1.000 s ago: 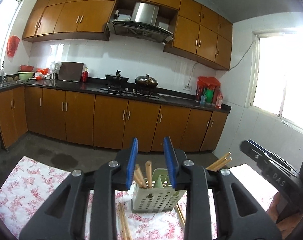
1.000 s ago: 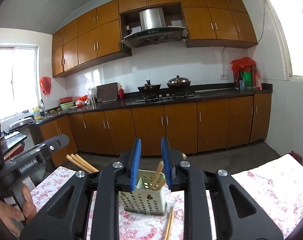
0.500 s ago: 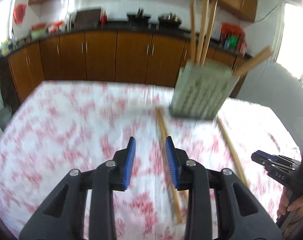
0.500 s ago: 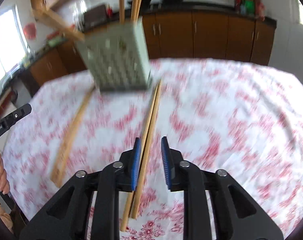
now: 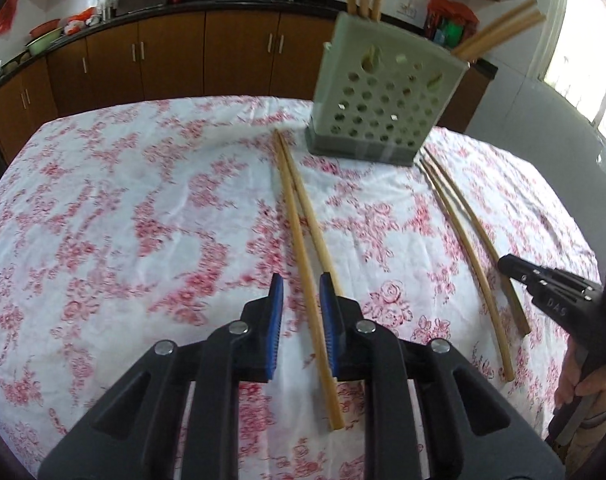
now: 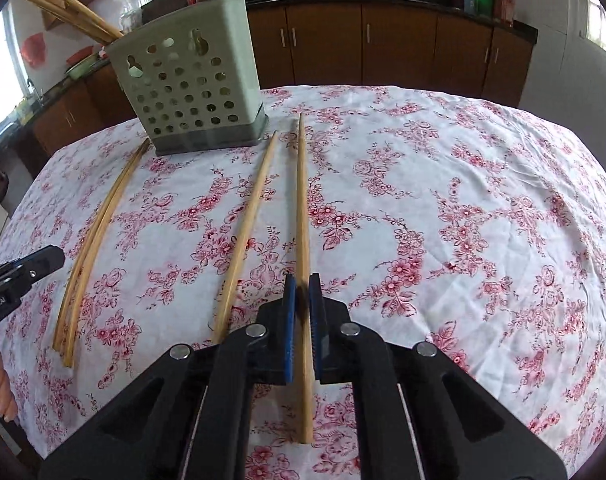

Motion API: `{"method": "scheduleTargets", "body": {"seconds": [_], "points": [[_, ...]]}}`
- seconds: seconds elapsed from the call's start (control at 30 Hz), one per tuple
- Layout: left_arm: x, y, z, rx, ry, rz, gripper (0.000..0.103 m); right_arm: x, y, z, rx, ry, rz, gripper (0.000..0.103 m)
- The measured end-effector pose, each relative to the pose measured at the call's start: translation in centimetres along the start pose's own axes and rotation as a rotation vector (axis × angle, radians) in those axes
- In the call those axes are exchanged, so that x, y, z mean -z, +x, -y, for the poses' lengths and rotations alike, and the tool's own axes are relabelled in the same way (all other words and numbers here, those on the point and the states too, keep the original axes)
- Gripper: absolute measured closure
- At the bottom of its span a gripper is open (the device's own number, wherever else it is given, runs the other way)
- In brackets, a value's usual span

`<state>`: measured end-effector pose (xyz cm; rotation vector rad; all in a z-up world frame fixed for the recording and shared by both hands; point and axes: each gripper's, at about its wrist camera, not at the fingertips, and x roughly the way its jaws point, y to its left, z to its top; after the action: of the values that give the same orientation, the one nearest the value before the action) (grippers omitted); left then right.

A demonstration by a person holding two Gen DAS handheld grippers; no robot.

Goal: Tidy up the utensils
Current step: 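Lower the right tool onto another chopstick while the left tool grasps one too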

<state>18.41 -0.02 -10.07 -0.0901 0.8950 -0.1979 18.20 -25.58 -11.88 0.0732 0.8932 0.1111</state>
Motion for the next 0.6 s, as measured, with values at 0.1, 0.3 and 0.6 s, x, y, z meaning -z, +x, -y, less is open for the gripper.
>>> {"method": "scheduleTargets", "body": {"seconds": [0.1, 0.3, 0.6], "points": [[0.1, 1.0, 0.7, -0.012, 0.019, -0.026, 0.085, 0.2, 0.0, 0.1, -0.014, 0.003, -0.004, 0.095], [-0.3, 2.1, 0.1, -0.092, 0.031, -0.028, 0.094, 0.2, 0.5, -0.6, -0.002, -0.026, 0.009, 0.095], [-1.5, 1.7, -6.1, -0.208, -0.055, -0.012, 0.093, -0.6, 1.2, 1.8, 0.088, 0.03, 0.045, 0.095]]}}
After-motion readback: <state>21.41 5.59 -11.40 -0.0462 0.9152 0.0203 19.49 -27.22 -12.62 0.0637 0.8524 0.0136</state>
